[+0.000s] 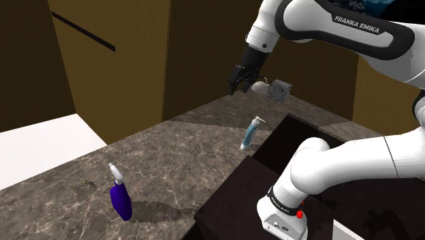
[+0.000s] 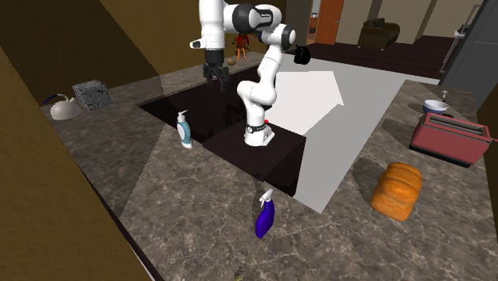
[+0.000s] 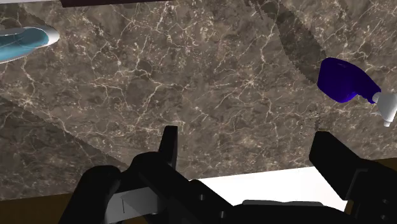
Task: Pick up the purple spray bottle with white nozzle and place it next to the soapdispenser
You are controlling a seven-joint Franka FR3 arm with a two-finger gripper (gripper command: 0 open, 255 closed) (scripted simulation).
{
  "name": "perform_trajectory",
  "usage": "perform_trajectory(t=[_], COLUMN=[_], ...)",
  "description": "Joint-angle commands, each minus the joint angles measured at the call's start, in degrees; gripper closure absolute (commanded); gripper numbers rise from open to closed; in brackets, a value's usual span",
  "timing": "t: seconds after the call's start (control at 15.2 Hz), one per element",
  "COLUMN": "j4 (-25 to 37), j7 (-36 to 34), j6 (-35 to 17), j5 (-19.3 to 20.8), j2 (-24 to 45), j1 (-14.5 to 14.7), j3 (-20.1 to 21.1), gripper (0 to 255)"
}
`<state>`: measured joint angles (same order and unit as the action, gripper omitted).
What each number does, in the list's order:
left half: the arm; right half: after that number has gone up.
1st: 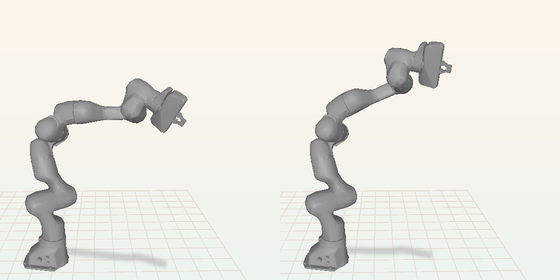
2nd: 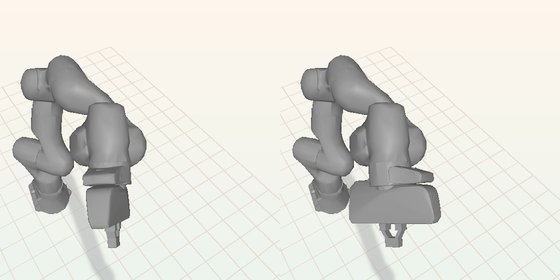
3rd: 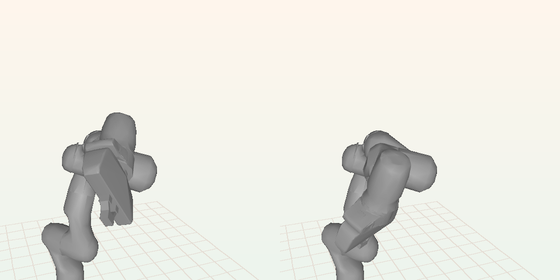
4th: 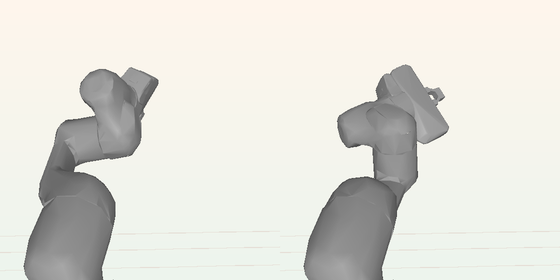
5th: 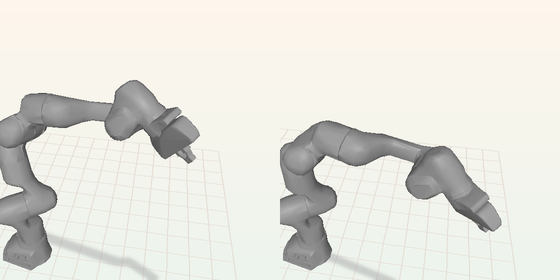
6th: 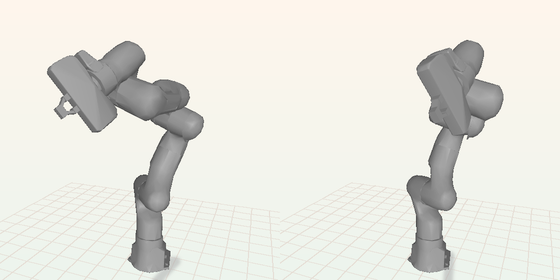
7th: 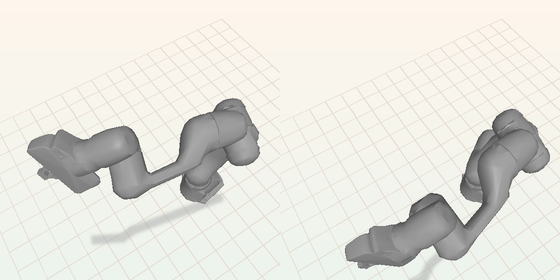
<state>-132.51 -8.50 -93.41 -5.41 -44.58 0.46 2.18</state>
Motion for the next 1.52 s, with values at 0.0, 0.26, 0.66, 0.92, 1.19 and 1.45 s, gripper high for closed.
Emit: perform_trajectory(t=[0.0, 0.26, 0.66, 0.92, 1.19, 1.45], j4=[0.00, -1.38, -1.40, -0.03, 2.43, 5.96], j7=[0.00, -4.42, -11.00, -15.56, -20.44, -25.92], j6=[0.00, -4.24, -10.77, -15.05, -19.08, -22.68], j5=[0.00, -2.32, -4.93, -5.69, -5.27, -3.27], j2=[0.00, 3.16, 10.02, 15.90, 22.73, 30.50], j1=[0.00, 1.32, 2.96, 3.70, 4.08, 4.29], j3=[0.00, 4.60, 11.52, 16.08, 20.61, 24.93], gripper=[0, 0, 0, 0, 0, 0])
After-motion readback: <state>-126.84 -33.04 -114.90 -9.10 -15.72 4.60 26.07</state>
